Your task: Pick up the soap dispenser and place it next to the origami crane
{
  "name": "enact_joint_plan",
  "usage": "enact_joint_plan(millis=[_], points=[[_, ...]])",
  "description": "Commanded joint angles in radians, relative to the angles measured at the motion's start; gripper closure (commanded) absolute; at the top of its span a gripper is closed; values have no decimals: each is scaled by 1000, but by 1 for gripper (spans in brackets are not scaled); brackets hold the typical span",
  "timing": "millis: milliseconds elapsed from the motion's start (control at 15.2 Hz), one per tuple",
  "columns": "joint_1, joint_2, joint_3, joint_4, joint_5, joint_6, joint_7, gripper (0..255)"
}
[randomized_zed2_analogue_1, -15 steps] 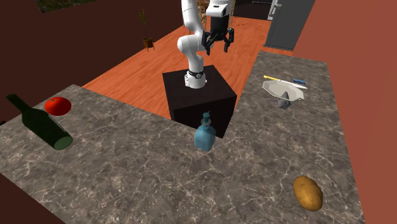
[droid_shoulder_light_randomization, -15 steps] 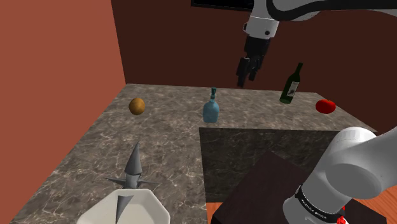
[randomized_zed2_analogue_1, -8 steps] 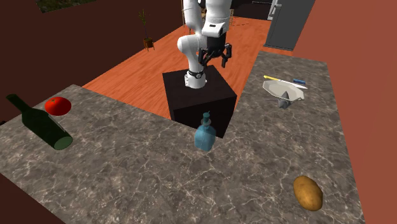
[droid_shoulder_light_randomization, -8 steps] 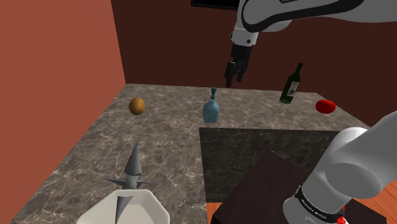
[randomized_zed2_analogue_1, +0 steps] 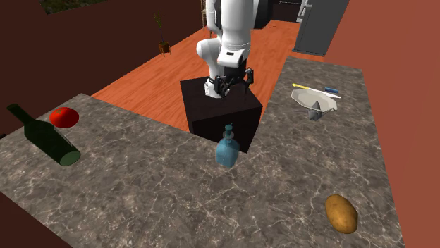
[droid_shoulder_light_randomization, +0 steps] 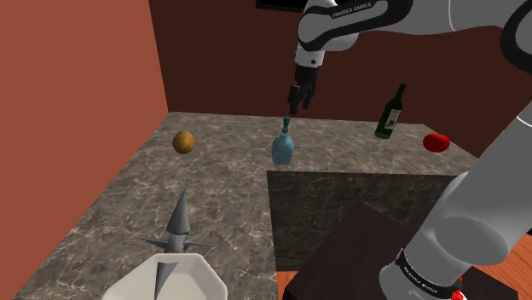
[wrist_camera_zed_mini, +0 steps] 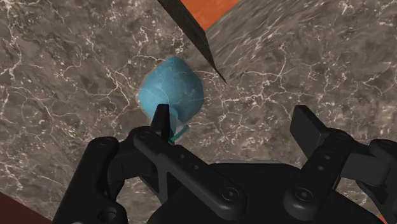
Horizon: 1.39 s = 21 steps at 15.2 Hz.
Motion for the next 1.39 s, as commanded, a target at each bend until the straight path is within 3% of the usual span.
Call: enact_joint_plan(millis=[0,462,924,1320], points=[[-8,88,-14,65,17,16,-37,0],[-52,382,-30,354,81,-10,-136,0],[-50,398,-26,282,86,78,-140,0],[-50,400,-26,276,86,86,-140,0]])
